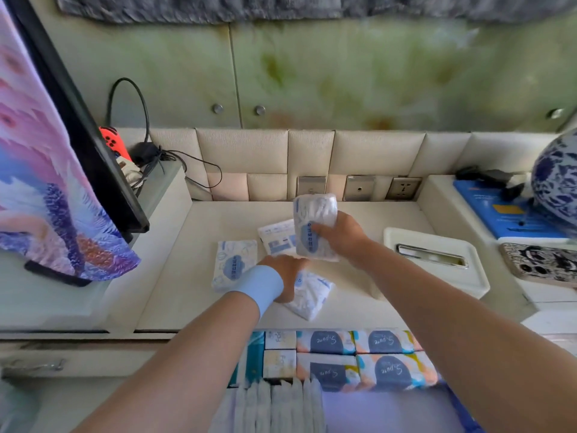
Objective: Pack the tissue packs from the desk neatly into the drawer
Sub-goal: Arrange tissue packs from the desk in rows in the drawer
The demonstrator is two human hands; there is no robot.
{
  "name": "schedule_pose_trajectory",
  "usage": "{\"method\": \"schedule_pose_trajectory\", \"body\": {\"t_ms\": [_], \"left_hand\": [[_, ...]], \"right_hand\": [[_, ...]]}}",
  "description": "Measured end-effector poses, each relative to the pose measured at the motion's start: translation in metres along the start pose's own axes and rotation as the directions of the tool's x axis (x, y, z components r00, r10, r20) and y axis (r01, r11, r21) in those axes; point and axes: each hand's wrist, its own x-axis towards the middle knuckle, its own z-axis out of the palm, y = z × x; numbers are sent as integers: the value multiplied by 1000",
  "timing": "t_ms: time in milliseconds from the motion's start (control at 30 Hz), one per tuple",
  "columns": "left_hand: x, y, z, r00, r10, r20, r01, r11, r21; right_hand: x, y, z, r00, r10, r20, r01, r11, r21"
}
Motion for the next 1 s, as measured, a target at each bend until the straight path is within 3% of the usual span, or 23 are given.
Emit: {"method": "schedule_pose_trajectory", "body": {"t_ms": [100,200,433,533,667,800,900,1000], "left_hand": [[-1,4,3,999,-28,16,26,994,108],[-15,4,6,990,-117,73,108,987,118],[-65,20,27,952,-261,160,275,958,-75],[-84,30,38,951,-269,150,300,919,-255],[-102,48,46,951,-262,162,308,827,-471],[-117,68,48,944,-238,227,328,628,-706],[-127,92,63,937,-196,289,348,482,-804],[-128,112,81,948,-155,277,316,550,-773]], "right_hand": [[-17,13,-20,995,95,-29,-91,988,129],[-37,26,-38,988,153,-25,-148,980,136],[-94,48,-43,979,196,57,-204,942,268],[-120,65,-36,947,307,95,-321,902,287],[-165,77,-35,856,444,264,-515,767,383],[-205,93,-45,818,383,430,-547,749,373],[-226,107,-41,778,375,505,-550,795,257],[-233,123,-28,756,462,465,-581,800,149]]}}
